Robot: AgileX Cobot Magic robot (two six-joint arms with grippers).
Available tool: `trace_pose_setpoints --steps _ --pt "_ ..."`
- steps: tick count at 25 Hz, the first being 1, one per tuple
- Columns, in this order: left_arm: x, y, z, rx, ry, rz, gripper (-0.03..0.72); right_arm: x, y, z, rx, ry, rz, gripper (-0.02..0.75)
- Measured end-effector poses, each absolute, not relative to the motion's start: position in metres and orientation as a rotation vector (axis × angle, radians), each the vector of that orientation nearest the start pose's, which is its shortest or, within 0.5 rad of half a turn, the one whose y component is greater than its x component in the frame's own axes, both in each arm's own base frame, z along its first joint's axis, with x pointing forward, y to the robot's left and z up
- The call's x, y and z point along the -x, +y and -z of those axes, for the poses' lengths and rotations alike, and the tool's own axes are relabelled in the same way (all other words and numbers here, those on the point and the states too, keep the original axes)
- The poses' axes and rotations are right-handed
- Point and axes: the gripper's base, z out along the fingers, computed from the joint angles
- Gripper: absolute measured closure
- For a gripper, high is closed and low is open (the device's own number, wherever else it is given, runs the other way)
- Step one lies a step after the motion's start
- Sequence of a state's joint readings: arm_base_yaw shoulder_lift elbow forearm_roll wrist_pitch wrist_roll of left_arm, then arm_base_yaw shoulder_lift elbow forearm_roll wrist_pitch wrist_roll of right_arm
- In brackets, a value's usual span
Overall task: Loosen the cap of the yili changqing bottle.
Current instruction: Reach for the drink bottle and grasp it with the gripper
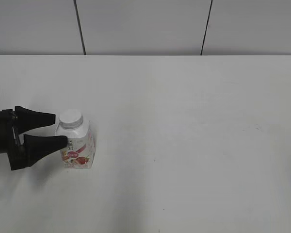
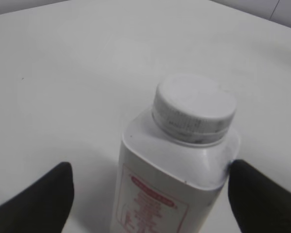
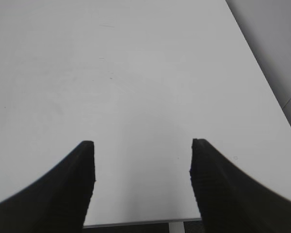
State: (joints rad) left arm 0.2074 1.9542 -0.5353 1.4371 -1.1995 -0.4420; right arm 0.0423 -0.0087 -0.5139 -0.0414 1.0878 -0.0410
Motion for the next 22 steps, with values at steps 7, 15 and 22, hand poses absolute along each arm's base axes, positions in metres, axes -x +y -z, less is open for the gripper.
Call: trace_pose_setpoints --steps 7,15,22 --pt "-0.252 -0.042 -0.098 -0.937 1.777 0.932 0.101 0.009 -0.004 -0.279 0.082 2.047 0.049 0.244" --pt "-0.250 -0.064 -0.091 -1.048 1.833 0.906 0.102 0.009 -0.004 -0.279 0.082 2.047 0.049 0.244" --pt "-0.250 -0.063 -0.088 -1.055 1.855 0.888 0.134 0.009 -0.004 -0.279 0.082 2.047 0.049 0.244"
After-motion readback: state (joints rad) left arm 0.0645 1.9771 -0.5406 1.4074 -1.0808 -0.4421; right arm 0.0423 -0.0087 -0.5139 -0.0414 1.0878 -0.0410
